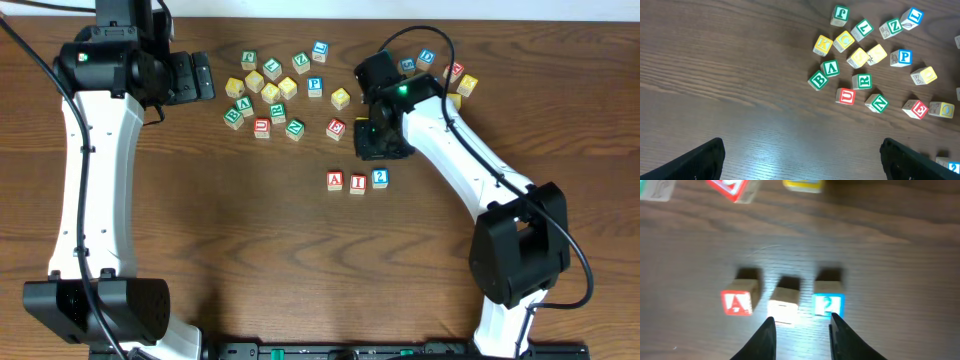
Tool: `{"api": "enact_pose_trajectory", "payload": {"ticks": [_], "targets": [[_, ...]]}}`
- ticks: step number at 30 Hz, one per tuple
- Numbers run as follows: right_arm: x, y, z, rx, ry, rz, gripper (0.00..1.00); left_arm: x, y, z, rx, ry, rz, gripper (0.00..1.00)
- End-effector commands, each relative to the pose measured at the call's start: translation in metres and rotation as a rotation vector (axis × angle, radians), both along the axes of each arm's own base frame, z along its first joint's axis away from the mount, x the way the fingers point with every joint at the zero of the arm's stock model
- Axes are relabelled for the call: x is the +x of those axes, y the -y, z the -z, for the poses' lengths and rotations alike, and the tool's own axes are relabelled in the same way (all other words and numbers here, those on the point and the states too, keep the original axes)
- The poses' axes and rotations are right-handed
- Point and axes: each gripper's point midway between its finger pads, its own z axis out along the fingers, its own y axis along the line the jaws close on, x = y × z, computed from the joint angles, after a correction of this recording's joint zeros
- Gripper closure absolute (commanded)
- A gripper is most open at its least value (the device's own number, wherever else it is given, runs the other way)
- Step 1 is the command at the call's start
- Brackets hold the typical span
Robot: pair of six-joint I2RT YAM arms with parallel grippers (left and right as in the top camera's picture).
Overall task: Spell out AI2
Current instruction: 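Lower the right gripper onto the red A block and grasp it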
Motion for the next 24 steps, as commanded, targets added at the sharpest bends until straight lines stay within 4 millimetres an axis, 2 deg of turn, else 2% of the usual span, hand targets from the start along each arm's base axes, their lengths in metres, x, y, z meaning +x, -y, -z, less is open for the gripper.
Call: {"api": "enact_pose_trajectory", "payload": {"ticks": [1, 6, 9, 17, 24], "targets": [[-0.015, -0.033, 0.005, 0.035, -0.023, -0.096, 0.72, -0.001, -0.001, 0.002, -0.003, -0.008, -0.011, 0.02], [-0.035, -0.065, 0.023, 0.029, -0.051, -0.168, 0.77, -0.001, -0.001, 0.002, -0.003, -0.008, -0.011, 0.02], [-0.039, -0.074, 0.032, 0.026, -0.057, -0.183, 0.79, -0.001, -0.001, 0.002, -0.003, -0.008, -0.011, 0.02], [-0.047, -0.071, 0.058, -0.018, -0.123, -0.172, 0.87, -0.001, -0.001, 0.002, -0.003, -0.008, -0.011, 0.02], [-0.050, -0.068, 0.059, -0.029, -0.134, -0.171, 0.87, -0.001, -0.001, 0.002, -0.003, -0.008, -0.011, 0.02]]}}
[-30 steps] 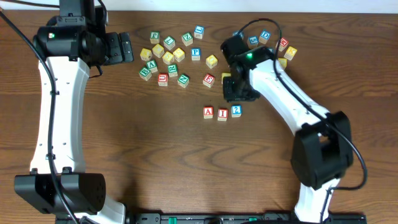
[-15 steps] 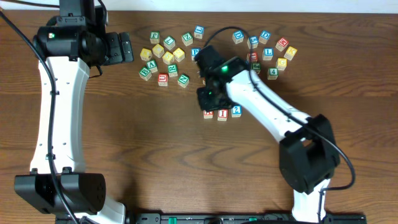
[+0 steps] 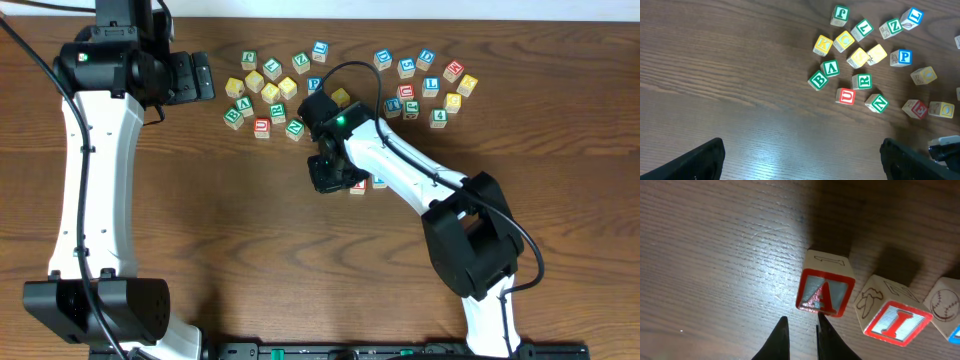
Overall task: Spell out AI2
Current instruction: 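Lower the right gripper onto the red A block and grasp it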
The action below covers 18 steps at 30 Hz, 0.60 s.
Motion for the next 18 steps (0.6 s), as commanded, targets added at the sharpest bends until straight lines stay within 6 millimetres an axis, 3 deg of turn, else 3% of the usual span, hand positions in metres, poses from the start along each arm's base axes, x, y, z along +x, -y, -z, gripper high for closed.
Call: {"api": "enact_pose_trajectory", "payload": {"ticks": [1, 9, 18], "targets": [[-0.003, 0.004, 0.003, -0.019, -0.013, 0.011, 0.87, -0.001, -0.001, 0.002, -0.003, -0.008, -0.011, 0.02], [0.008, 0.014, 0.003, -0.024, 0.002, 0.050, 0.87, -0.001, -0.001, 0.002, -0.003, -0.008, -0.010, 0.03], [0.021, 0.009, 0.002, 0.009, 0.044, 0.078, 0.80, -0.001, -0.001, 0.002, -0.003, -0.008, -0.011, 0.02]]}}
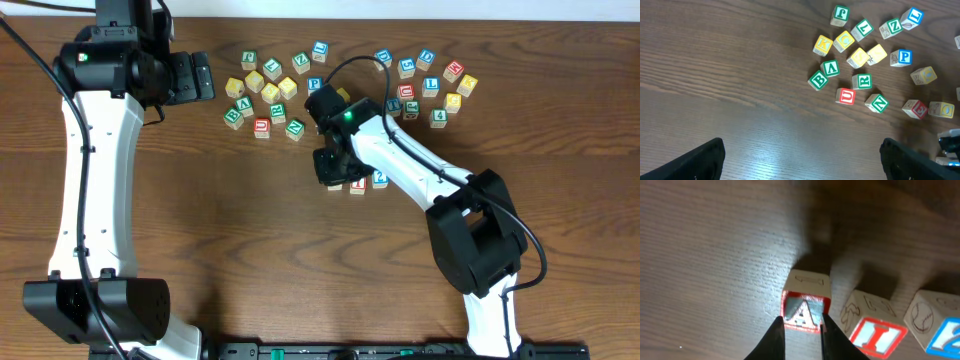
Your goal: Spell out AI2
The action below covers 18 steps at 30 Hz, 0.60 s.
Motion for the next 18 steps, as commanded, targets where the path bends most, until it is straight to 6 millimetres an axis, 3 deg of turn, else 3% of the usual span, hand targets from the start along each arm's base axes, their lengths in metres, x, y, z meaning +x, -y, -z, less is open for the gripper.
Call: {"api": "enact_pose_trajectory", "payload": {"ticks": [1, 18], "targets": [[0.005, 0.002, 0.002, -0.005, 0.015, 0.024, 0.80, -0.001, -0.001, 0.002, -0.003, -0.008, -0.011, 0.02], [0.008, 0.011, 0.015, -0.070, 0.021, 0.071, 0.70, -0.001, -0.001, 0.002, -0.003, -0.008, -0.011, 0.02]]}}
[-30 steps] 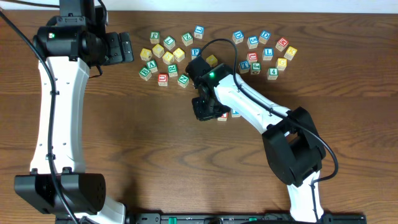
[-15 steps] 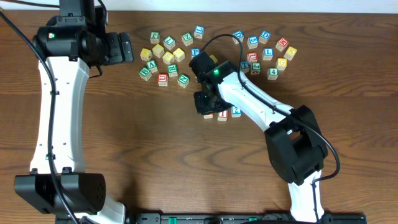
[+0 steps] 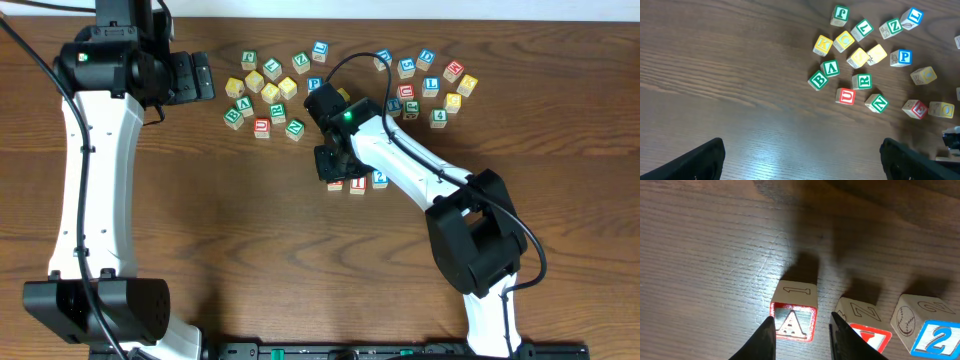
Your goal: Spell out AI2
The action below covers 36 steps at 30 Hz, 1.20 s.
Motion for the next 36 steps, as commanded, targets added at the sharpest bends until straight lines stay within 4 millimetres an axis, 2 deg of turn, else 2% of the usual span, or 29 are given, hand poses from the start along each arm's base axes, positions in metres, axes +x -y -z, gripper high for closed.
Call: {"api": "enact_pose_trajectory", "payload": {"ticks": [1, 6, 31, 33, 36], "targets": [[-0.002, 0.005, 0.017, -0.030, -0.029, 0.035, 0.71, -0.001, -0.001, 0.002, -0.003, -0.008, -0.011, 0.02], [-0.004, 0.001, 0.023, -0.016, -0.051, 0.047, 0.72, -0.001, -0.001, 0.002, -0.003, -0.008, -0.011, 0.02], [0.002, -0.007, 0.023, 0.033, -0.042, 0.118, 0.76, -0.001, -0.001, 0.002, -0.003, -0.008, -0.010, 0.03], [0.003, -0.007, 0.020, 0.036, -0.036, 0.111, 0.74, -0.001, -0.001, 0.002, -0.003, -0.008, -0.011, 0.02], [0.012, -0.006, 0.004, 0.054, -0.003, 0.097, 0.73, -0.001, -0.001, 0.002, -0.003, -0.008, -0.011, 0.02]]}}
